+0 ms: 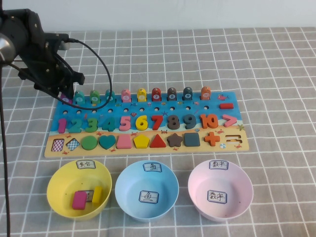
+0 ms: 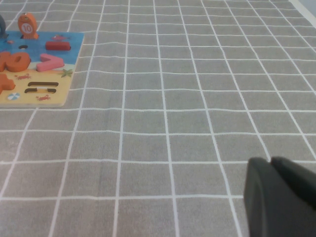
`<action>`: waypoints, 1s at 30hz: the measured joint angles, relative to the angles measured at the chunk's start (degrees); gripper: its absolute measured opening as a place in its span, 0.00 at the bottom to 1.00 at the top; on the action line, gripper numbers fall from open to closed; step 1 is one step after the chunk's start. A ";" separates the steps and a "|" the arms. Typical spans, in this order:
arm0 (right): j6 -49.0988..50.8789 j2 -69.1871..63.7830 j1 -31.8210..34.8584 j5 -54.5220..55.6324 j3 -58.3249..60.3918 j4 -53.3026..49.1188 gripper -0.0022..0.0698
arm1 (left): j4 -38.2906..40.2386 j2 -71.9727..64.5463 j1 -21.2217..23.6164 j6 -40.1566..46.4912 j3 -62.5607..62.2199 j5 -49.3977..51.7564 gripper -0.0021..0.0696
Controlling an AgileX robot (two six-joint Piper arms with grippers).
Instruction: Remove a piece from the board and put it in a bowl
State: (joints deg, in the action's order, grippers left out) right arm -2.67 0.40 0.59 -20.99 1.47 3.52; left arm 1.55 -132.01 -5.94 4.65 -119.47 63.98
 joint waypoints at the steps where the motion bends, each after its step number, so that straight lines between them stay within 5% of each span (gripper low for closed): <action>1: 0.00 0.00 0.00 0.00 0.00 0.00 0.01 | 0.00 0.00 0.00 0.00 0.00 0.00 0.43; 30: 0.00 0.00 0.00 0.00 0.00 0.00 0.01 | 0.00 -0.55 0.00 0.00 -0.07 -0.67 0.43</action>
State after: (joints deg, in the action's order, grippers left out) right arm -2.67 0.40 0.59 -20.99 1.47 3.52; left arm 1.55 -132.56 -5.94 4.65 -119.55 63.31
